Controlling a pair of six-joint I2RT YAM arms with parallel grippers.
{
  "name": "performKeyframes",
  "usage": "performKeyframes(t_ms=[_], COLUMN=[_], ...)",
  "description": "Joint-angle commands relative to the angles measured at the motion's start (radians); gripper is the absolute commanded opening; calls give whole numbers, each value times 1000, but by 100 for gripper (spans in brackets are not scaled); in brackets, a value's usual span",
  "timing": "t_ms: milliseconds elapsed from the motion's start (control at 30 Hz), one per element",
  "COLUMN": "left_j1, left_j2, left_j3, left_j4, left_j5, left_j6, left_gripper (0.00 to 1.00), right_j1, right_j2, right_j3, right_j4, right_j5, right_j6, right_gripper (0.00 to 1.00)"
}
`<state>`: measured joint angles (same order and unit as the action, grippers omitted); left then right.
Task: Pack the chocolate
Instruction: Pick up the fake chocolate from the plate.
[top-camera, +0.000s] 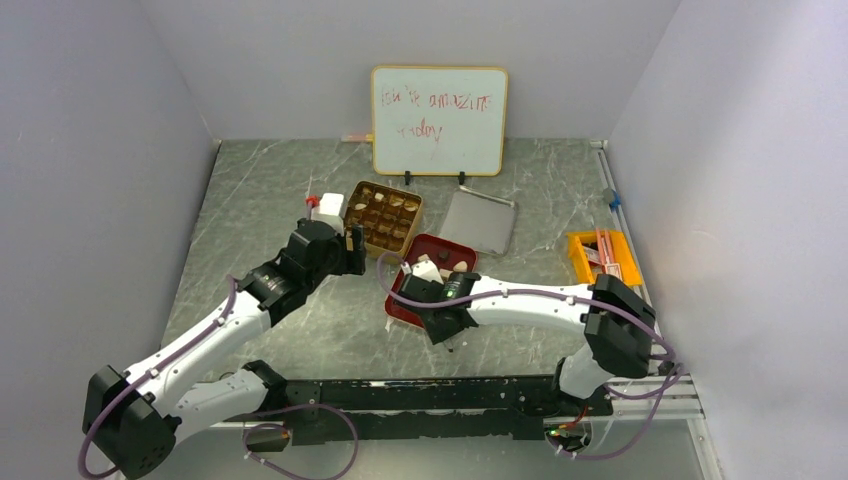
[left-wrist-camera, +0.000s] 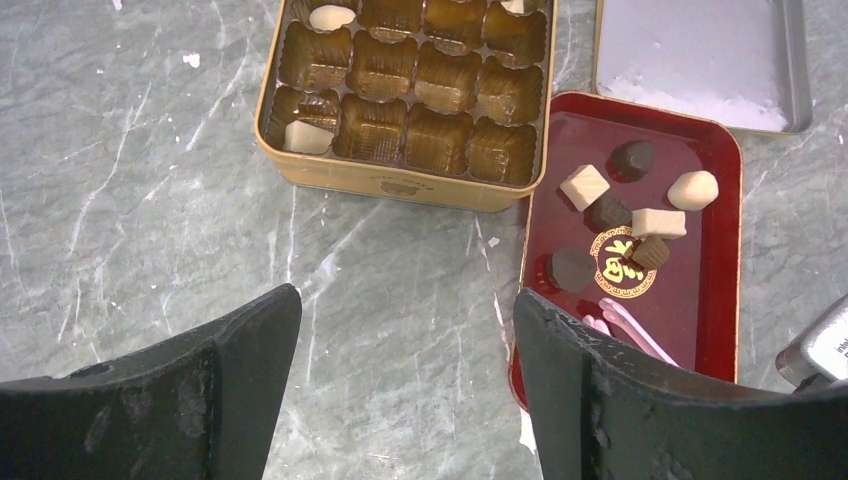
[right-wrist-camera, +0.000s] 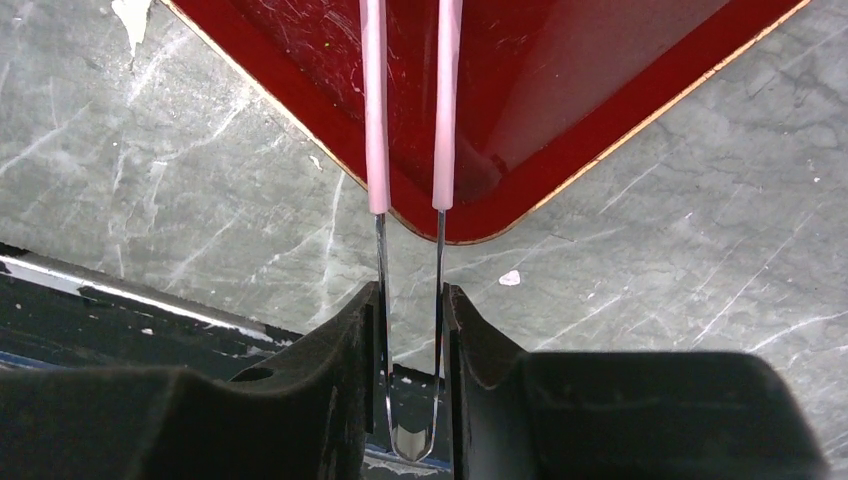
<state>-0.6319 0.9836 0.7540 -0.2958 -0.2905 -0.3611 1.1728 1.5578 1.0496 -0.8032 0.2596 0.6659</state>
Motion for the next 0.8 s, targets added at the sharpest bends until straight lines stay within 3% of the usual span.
performKeyframes(t_ms=[0, 767], left_j1=[-4, -5], left_j2=[13, 24], left_j3=[7, 18], left_j4=[41, 44], left_j5=[-19, -16], left_j6=[5, 5], left_gripper=[82, 83], right_j1=[4, 1], right_j2=[15, 83], right_j3=[17, 72], right_j4=[28, 15], right_j5=[13, 45], right_j6=[15, 6], right_gripper=[28, 39])
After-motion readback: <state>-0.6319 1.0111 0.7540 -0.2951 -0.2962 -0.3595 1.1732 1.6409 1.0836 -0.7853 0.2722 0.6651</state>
